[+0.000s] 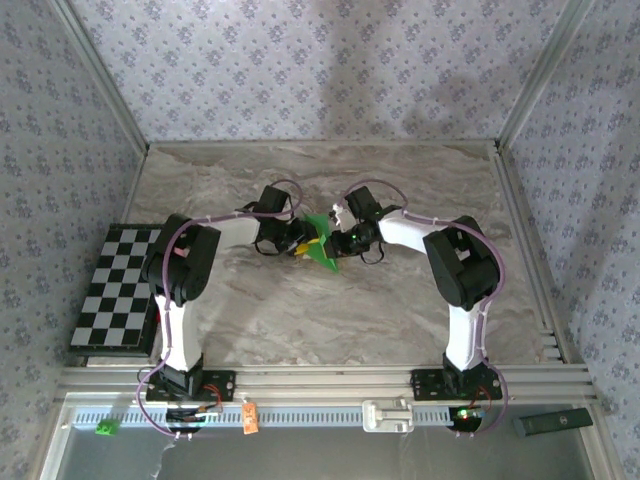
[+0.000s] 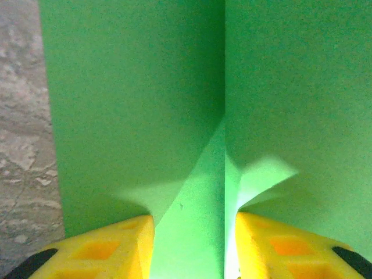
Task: Fold a paper plane with a square sheet of paper (pick it up from the middle)
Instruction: Fourth fold the wing at the center of the table.
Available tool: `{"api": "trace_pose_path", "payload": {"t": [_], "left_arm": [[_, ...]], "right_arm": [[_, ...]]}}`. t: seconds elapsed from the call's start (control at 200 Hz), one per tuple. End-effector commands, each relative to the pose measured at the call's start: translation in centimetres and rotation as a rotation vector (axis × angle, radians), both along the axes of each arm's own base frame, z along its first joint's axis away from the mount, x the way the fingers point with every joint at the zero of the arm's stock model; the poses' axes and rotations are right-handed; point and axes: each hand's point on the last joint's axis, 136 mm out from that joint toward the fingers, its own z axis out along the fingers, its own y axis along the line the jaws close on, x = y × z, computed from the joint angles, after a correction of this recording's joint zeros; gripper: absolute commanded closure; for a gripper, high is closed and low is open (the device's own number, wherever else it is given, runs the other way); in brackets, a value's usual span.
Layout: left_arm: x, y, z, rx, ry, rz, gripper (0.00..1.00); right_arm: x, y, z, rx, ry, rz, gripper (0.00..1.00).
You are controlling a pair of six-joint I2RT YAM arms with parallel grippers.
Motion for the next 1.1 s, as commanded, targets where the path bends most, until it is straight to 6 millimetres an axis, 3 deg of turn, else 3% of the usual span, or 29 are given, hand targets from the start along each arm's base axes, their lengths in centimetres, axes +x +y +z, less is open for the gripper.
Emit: {"api": "trace_pose_path", "payload": {"t": [0.0,0.405,0.75,0.94,1.094], "left_arm": [[-2.9,1.8,-4.9,0.125,0.144,0.004,0.58],[-3.0,1.8,-5.0,0.127,0.150,0.003,0.59],[-3.1,1.9,-4.7,0.128,0.147,0.007,0.61],[-3.0,2.5,-3.3,0.123,0.118,0.030,0.62],[-2.0,2.7,-0.4,0.061,0.034,0.061,0.61]], "right_arm": [[0.6,0.2,0.3,-0.013,-0.026,-0.009,0.72],[1.1,0.9,-0.5,-0.031,-0.040,0.003,0.74],[1.1,0.8,-0.6,-0.021,-0.039,0.004,0.87],[0.6,0.9,-0.6,0.050,-0.005,0.021,0.93],[-0.5,1.6,-0.3,0.153,0.042,0.071,0.96]]}}
